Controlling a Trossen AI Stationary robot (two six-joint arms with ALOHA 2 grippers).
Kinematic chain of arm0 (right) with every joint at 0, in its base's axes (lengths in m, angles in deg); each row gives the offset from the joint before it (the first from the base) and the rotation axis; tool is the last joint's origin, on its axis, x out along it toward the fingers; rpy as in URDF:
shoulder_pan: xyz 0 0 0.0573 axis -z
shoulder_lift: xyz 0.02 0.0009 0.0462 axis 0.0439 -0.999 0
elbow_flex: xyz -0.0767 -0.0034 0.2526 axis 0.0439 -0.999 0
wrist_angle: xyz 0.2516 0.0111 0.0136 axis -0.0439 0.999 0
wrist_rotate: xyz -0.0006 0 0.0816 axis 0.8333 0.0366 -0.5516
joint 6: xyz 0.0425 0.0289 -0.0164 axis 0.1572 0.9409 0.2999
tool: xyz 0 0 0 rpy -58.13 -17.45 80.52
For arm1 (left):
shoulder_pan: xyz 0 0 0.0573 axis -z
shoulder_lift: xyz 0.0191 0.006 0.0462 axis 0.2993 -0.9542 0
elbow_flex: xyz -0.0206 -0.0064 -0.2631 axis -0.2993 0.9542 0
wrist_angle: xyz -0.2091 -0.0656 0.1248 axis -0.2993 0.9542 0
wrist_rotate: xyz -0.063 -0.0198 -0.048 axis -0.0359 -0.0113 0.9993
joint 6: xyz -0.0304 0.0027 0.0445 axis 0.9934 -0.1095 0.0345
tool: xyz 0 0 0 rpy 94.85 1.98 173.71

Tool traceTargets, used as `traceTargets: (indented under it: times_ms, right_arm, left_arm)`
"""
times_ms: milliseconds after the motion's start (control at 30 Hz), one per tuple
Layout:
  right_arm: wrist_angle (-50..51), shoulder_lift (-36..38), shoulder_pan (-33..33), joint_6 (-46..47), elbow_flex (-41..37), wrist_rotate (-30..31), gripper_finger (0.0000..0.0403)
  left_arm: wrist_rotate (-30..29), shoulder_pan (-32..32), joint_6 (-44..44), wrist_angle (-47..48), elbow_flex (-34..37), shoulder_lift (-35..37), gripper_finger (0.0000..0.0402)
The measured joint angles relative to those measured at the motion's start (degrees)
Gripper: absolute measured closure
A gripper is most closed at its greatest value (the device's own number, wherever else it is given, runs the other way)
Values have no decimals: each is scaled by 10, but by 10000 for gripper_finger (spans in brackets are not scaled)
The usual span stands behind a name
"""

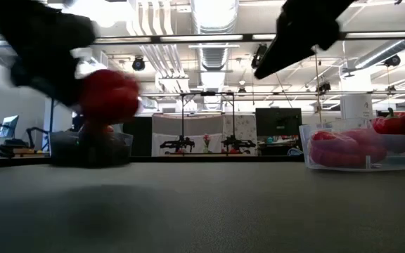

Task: Sort produce into baskets
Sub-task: Put the red bell pepper into the transparent bin

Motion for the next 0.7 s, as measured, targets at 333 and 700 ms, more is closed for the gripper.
traceTargets:
  times_ms: [333,700]
  right_arm:
    - [134,30,-106,145,3,62,42]
    - [136,14,-128,245,-26,-6,42]
  left_arm:
    - [42,-169,-484,-426,-16,-47,395]
    - [52,-211,-521,-449,-131,-267,395]
